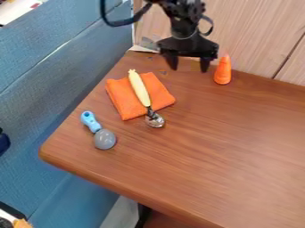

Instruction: Put the orange object to the middle bottom of the table

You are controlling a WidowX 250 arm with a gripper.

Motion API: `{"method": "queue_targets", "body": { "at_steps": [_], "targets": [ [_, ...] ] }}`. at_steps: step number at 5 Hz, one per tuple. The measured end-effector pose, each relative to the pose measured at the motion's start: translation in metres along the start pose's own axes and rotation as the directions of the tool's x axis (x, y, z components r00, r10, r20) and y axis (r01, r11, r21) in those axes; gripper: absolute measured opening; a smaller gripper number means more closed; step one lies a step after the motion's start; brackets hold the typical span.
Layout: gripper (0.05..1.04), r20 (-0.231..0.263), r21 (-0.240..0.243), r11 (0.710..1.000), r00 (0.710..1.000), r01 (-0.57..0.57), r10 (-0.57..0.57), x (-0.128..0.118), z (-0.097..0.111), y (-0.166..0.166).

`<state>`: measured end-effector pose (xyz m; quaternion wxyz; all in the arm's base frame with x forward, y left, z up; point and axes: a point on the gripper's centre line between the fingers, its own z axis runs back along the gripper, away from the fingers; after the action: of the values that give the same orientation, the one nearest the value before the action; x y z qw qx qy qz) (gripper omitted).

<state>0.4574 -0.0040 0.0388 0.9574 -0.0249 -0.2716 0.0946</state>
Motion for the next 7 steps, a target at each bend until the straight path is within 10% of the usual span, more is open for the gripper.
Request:
{"method": "queue_targets", "body": {
  "at_steps": [5, 7],
  "targets": [
    [0.967, -0.037, -0.075, 0.986, 0.988, 0.146, -0.149, 0.014, -0.049, -0.047],
    [0.497, -0.043, -0.047, 0.989, 0.989, 0.138, -0.140, 0.012, -0.051, -0.047]
  ]
}}
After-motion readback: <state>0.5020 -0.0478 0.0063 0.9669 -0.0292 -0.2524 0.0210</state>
